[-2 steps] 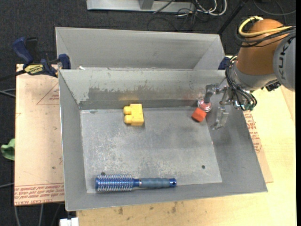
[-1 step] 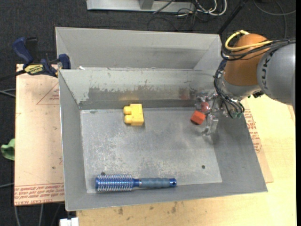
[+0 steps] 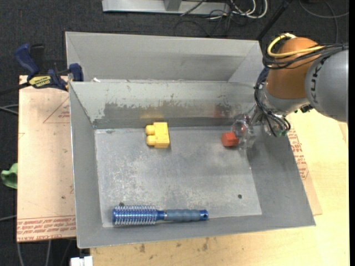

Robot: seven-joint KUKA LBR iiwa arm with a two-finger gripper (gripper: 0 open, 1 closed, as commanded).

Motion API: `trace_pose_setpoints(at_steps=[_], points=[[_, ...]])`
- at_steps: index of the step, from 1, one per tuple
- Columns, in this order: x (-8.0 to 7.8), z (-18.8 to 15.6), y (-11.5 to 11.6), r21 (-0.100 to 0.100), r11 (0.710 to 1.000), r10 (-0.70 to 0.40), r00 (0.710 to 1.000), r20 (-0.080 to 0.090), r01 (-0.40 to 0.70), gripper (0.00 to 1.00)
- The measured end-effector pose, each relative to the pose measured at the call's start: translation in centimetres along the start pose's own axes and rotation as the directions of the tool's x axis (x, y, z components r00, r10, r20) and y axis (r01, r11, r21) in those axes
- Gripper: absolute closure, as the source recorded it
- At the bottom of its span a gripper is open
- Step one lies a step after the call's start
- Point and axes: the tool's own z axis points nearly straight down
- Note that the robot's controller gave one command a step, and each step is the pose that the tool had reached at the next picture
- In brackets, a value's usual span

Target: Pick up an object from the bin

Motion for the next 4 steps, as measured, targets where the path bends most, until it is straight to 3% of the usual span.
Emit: trace_pose_setpoints(at_steps=[1,2,3,4], points=[[-0.1,-9.7,2.2,-0.001,0.958,0.286,0.958,0.001,-0.286,1.00],[0.0,-9.5,2.2,0.000,0.958,0.285,0.958,-0.003,-0.285,1.00],[2.5,-6.1,-0.5,0.001,0.960,0.280,0.960,-0.009,-0.280,1.00],[2.3,-6.3,-0.3,0.000,0.961,0.276,0.961,-0.005,-0.276,0.00]])
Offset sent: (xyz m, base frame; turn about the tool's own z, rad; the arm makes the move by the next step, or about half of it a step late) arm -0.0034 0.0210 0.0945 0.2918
